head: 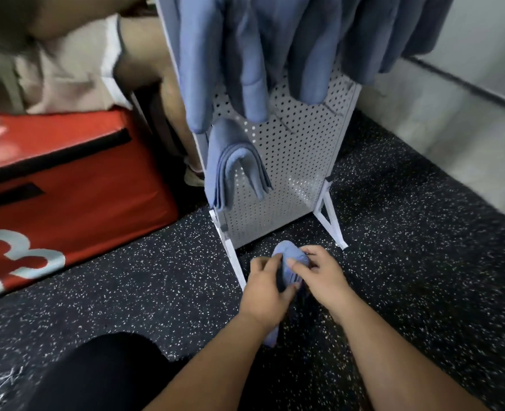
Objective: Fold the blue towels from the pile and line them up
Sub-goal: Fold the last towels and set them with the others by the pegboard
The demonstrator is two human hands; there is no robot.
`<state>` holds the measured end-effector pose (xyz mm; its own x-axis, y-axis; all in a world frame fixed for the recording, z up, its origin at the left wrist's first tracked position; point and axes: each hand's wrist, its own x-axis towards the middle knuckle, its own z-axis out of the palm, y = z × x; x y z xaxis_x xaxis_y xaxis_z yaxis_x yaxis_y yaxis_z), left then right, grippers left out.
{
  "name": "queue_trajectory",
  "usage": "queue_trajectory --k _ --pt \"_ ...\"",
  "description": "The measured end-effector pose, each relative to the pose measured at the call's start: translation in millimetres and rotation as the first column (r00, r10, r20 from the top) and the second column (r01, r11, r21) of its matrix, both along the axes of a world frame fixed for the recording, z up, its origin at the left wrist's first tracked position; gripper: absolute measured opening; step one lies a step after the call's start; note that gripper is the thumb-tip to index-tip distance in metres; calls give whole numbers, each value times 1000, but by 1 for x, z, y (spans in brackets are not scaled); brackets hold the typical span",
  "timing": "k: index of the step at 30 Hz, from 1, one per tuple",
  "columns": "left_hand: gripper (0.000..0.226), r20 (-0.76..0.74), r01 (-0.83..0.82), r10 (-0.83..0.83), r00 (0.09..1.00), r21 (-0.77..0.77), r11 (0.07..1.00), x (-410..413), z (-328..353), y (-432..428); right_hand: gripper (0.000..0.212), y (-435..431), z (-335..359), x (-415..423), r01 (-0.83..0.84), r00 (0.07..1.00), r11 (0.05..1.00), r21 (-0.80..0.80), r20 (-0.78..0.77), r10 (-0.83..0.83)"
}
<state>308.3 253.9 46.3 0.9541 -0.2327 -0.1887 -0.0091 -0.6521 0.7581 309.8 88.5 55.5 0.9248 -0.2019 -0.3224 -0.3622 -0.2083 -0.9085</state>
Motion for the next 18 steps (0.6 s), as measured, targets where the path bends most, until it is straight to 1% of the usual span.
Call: queue_trajectory --k 3,5,7,11,14,18 --pt "80 44 -50 52 998 -53 997 3 22 7 24 15 30 -8 50 993 985 164 96 -66" --pt "76 92 -71 76 993 -55 996 4 36 9 20 21 49 -16 74 985 975 209 137 -104" --pt "70 144 -81 88 986 -53 995 4 51 9 21 23 65 -24 79 978 975 207 173 -116" --pt "59 187 -76 102 977 -138 987 1 75 9 29 23 89 -31 75 962 988 138 251 -108" --pt "47 232 -69 111 966 -180 981 -2 93 7 38 18 99 -33 42 956 996 81 287 -64" --pt "36 269 -30 81 960 -190 981 -3 116 3 42 11 111 -37 34 942 999 -6 334 -30"
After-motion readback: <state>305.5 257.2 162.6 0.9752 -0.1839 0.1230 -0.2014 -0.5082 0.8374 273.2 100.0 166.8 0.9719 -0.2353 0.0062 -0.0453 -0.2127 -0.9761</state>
